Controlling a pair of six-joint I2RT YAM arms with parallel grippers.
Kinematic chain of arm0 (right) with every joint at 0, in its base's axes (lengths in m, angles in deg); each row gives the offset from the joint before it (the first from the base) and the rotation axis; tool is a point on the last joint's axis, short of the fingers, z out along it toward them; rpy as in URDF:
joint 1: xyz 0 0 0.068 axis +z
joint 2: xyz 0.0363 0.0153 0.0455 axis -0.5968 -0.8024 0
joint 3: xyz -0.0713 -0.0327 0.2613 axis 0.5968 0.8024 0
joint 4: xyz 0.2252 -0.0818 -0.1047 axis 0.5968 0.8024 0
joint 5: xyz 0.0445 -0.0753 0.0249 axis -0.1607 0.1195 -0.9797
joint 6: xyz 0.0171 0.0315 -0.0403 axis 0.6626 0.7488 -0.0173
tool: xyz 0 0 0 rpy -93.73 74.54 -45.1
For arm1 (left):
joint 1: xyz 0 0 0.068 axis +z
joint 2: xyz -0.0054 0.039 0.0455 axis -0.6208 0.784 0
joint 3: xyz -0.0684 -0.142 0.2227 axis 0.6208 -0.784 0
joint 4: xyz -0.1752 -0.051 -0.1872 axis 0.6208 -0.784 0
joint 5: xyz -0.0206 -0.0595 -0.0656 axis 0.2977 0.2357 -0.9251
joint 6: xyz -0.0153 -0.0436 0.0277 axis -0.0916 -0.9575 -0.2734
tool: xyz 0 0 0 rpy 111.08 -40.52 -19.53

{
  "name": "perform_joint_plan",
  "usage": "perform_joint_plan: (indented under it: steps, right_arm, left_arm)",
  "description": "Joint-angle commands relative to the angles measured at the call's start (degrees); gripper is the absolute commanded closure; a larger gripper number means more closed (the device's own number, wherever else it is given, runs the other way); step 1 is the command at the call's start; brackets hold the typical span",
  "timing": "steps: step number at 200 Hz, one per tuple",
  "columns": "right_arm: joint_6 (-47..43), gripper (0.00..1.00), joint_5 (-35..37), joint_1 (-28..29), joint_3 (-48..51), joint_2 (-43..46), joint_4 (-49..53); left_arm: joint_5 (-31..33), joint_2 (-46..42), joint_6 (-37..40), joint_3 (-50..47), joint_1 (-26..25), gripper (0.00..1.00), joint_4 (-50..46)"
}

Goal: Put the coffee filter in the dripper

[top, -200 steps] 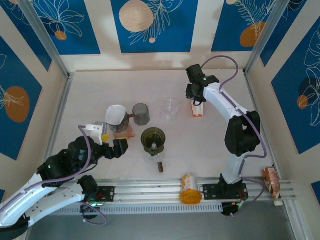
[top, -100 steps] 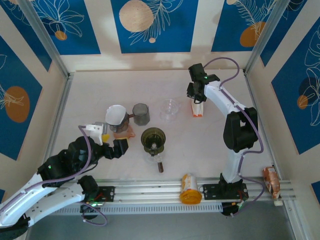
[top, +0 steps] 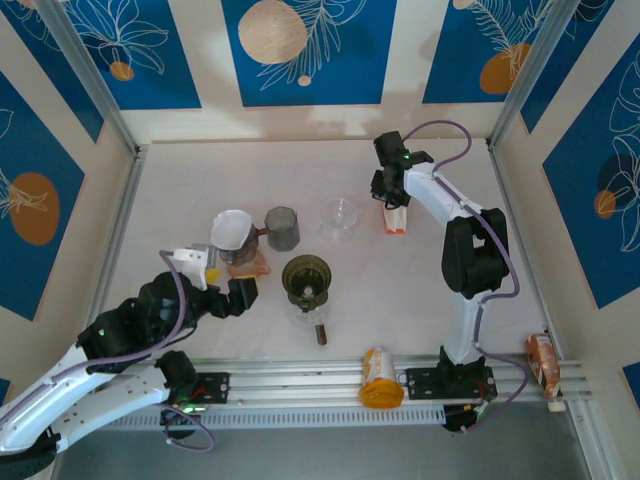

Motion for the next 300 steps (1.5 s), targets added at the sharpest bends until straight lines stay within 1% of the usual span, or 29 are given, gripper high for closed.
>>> perform_joint_plan:
  steps: [1, 20, 49, 77, 127, 167, 194, 226, 251, 272, 300]
  right_arm:
    - [0.04, 0.78, 0.26, -0.07, -2.52, -0.36, 0.82]
    - [-0.33, 0.85, 0.65, -0.1, -2.56, -0.54, 1.16]
    - [-1.45, 1.0, 1.88, 0.38, -1.99, 0.46, 1.0]
    - [-2.27, 1.0, 3.57, 1.08, 0.1, 3.84, -0.15]
    - [-2.9, 1.0, 3.43, 1.61, 6.35, 12.61, -1.39]
    - [-3.15, 1.0, 3.36, 2.91, 12.93, 22.05, -2.17]
    - [-3.38, 1.0, 2.96, 4.87, 16.79, 30.71, -1.97]
    - [-4.37, 1.0, 2.07, 9.7, 19.67, 41.01, 1.13]
    - [-5.28, 1.0, 0.19, 16.27, 19.57, 47.03, 4.58]
    - [-5.46, 1.0, -2.18, 23.03, 16.93, 49.23, 8.96]
    - [-3.77, 1.0, -0.38, 33.3, 11.52, 49.01, 17.35]
  left_arm:
    - [-0.53, 0.15, 0.54, 0.26, -0.29, 0.0, 0.57]
    - [-0.46, 0.14, 0.47, 0.25, -0.34, 0.0, 0.58]
    - [-0.6, 0.15, 0.49, 0.22, -0.34, 0.0, 0.66]
    - [-0.64, 0.23, 0.34, 0.02, -0.34, 0.0, 0.66]
    - [-0.86, 0.24, 0.16, 0.09, -0.3, 0.0, 0.92]
    - [-0.93, 0.54, 0.02, 0.1, -0.34, 0.0, 1.19]
    - [-0.89, 0.87, -0.1, 0.25, -0.34, 0.0, 1.27]
    - [-1.06, 1.28, -0.11, 0.71, -0.36, 0.0, 1.01]
    - [-1.05, 1.46, 0.02, 1.02, -0.34, 0.0, 0.47]
    - [-0.81, 1.46, -0.11, 1.06, -0.32, 0.0, -0.1]
    - [-0.61, 1.12, -0.44, 0.72, -0.33, 0.0, -0.62]
